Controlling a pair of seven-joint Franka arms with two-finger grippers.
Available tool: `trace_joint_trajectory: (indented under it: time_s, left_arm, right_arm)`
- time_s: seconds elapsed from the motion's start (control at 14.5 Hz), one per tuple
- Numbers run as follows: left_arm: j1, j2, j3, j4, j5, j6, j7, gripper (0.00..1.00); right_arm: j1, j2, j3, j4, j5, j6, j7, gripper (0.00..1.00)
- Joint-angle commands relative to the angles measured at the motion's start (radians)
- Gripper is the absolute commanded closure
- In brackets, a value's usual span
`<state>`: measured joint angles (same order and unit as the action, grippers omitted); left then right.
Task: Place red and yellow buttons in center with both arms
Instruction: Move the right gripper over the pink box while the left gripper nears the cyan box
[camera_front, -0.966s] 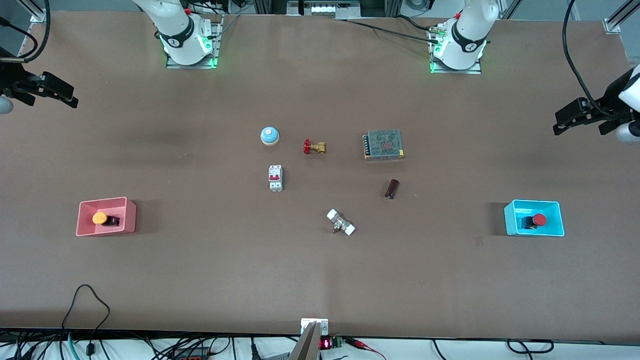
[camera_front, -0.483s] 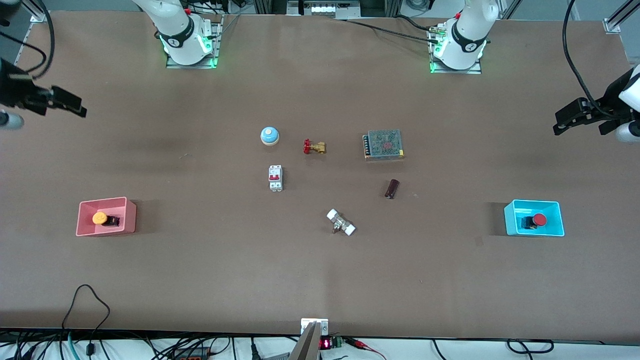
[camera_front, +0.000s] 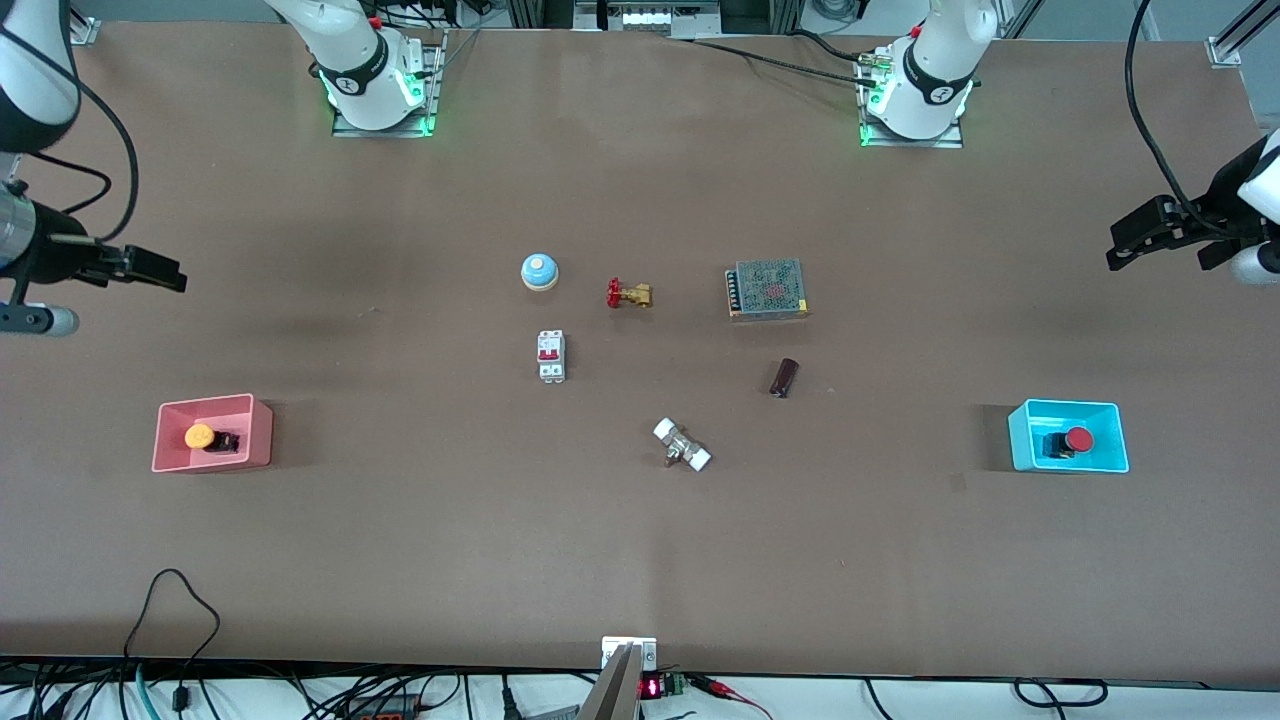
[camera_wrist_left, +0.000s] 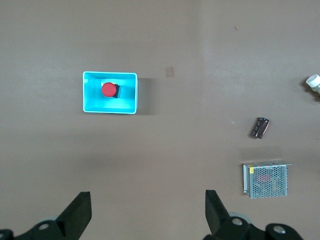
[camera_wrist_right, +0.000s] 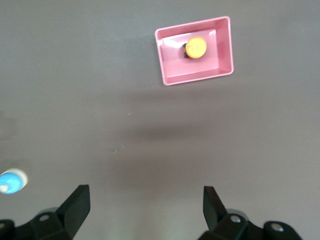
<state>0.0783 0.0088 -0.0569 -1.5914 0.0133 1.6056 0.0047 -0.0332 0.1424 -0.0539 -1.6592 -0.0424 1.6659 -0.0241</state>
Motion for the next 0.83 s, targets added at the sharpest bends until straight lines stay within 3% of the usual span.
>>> trace_joint_trajectory:
  time_s: [0.0, 0.41, 0.76]
  left_arm:
    - [0.009, -0.006, -0.004, -0.002, -0.015, 0.005, 0.008, 0.00]
    - [0.003, 0.016, -0.006, -0.004, -0.015, 0.033, 0.008, 0.00]
    - [0.000, 0.127, -0.006, -0.001, -0.003, 0.103, 0.008, 0.00]
  right_arm:
    - [-0.004, 0.075, 0.005, 0.044, -0.030, 0.069, -0.002, 0.00]
    - [-0.057, 0.284, 0.003, 0.055, -0.030, 0.299, -0.028, 0.00]
    - [-0.089, 0.405, 0.003, 0.093, -0.031, 0.394, -0.147, 0.00]
